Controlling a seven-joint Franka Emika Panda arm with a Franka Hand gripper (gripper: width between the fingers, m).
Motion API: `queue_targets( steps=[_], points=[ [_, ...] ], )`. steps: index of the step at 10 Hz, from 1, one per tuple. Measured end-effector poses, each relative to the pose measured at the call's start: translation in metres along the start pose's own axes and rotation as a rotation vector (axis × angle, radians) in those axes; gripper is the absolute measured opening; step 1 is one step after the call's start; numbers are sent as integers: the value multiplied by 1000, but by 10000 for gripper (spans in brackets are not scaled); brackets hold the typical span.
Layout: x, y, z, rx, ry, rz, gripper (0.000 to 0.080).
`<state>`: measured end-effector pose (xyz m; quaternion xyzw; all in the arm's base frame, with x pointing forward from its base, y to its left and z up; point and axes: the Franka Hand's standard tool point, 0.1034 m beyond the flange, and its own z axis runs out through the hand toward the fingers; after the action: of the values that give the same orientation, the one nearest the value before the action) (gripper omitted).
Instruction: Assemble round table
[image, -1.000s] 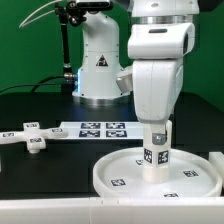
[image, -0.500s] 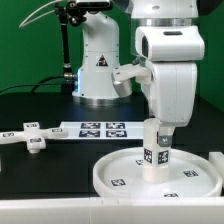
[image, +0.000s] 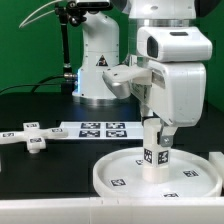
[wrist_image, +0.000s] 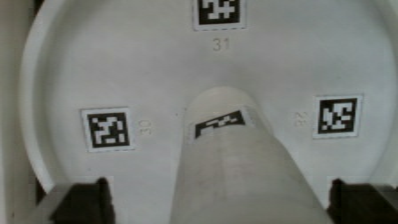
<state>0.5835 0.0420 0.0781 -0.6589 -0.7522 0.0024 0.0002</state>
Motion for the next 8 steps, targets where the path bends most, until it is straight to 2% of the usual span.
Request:
queue_targets(
  steps=[1, 8],
  points=[
    [0, -2, 1, 7, 0, 3, 410],
    [-1, -4, 2, 17, 2, 81, 410]
  ],
)
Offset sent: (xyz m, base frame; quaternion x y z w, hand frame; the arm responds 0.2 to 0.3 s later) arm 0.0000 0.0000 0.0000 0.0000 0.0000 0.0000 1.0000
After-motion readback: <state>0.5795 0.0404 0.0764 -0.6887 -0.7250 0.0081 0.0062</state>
